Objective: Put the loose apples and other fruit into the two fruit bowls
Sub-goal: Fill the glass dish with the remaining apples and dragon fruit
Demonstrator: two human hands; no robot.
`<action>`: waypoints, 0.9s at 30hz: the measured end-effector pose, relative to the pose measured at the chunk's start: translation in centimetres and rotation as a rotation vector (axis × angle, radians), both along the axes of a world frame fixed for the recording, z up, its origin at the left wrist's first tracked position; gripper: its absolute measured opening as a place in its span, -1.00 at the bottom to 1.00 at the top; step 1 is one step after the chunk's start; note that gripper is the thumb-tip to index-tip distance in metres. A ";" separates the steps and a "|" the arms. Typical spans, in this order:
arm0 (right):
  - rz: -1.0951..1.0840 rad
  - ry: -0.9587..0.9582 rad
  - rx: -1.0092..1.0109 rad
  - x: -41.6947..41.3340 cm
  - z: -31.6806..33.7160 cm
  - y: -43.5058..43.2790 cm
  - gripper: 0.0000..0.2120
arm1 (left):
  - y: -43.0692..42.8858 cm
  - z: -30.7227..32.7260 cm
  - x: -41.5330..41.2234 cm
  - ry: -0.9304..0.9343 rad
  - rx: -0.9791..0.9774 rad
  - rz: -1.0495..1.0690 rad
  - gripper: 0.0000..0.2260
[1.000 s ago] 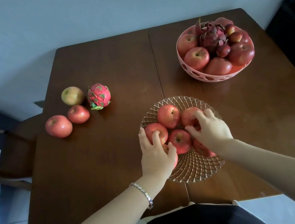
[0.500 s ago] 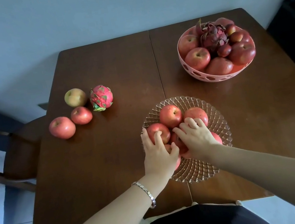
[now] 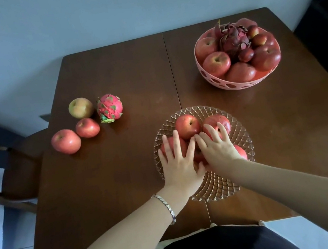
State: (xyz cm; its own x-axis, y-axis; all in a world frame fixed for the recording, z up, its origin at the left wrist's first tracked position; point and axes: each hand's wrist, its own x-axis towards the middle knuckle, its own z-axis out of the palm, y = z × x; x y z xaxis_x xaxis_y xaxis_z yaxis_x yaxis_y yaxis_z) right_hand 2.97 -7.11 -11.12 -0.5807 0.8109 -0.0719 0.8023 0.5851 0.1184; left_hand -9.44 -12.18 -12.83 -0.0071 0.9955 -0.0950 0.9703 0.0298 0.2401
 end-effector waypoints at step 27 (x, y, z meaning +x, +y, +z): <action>-0.115 0.063 -0.473 3.4 2.2 8.7 -0.14 | 2.1 1.5 1.6 0.054 -0.023 -0.110 -0.33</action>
State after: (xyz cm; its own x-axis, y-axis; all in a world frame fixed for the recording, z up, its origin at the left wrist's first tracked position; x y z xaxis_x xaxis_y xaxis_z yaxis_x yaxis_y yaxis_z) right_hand 6.34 1.60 -8.95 -0.5043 0.7569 -0.4156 0.8620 0.4701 -0.1898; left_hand -7.83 -10.04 -11.34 0.0959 0.9881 -0.1199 0.9796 -0.0723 0.1877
